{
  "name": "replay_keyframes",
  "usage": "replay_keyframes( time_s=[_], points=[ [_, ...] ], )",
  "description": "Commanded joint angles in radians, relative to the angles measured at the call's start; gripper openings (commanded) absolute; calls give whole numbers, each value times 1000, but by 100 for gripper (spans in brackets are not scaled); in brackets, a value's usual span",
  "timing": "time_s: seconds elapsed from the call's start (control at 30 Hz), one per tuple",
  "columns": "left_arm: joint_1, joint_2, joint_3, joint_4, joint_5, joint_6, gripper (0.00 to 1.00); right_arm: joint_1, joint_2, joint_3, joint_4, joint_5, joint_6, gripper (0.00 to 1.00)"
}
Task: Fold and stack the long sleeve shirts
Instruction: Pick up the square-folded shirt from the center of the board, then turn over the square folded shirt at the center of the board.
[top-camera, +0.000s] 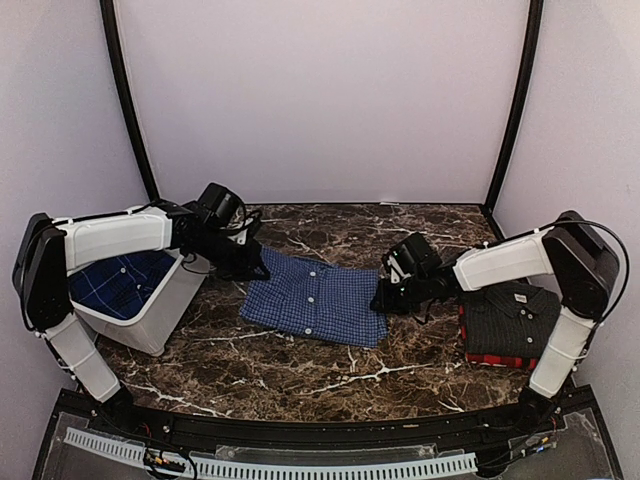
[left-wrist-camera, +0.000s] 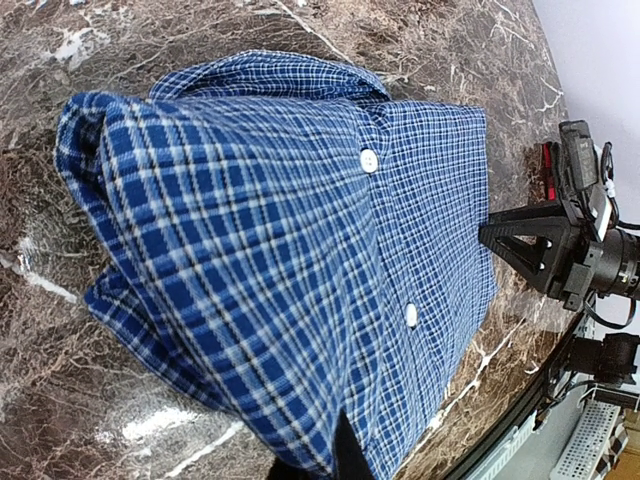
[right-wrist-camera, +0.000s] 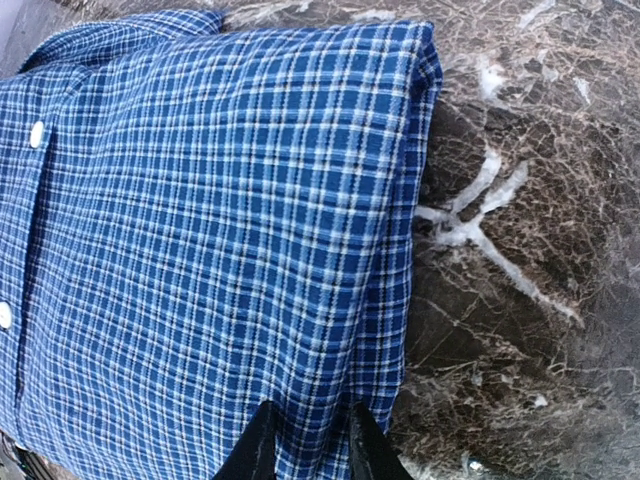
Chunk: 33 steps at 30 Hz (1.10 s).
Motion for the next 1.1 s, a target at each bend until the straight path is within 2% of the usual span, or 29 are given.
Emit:
replay_keyframes(
  time_s=[0.0,0.23,0.33,0.5,0.73,0.93,1.07],
  points=[
    [8,-61,10,-31,17,20,0,7,25,17,22,41,8,20],
    [8,-88,60,-54,36,23,0,23,124,40,48,39,10,3],
    [8,-96,99,-62,49,27,0,45,169,73,63,25,18,1],
    [2,-82,199,-44,120,13,0,108,274,185,118,-39,58,1],
    [-24,8,370,14,212,-80,0,174,479,438,237,-152,149,1],
    [-59,59,375,153,251,-219,0,175,679,668,379,-285,249,2],
    [-66,86,352,176,243,-233,0,173,739,721,464,-341,316,7]
  ],
)
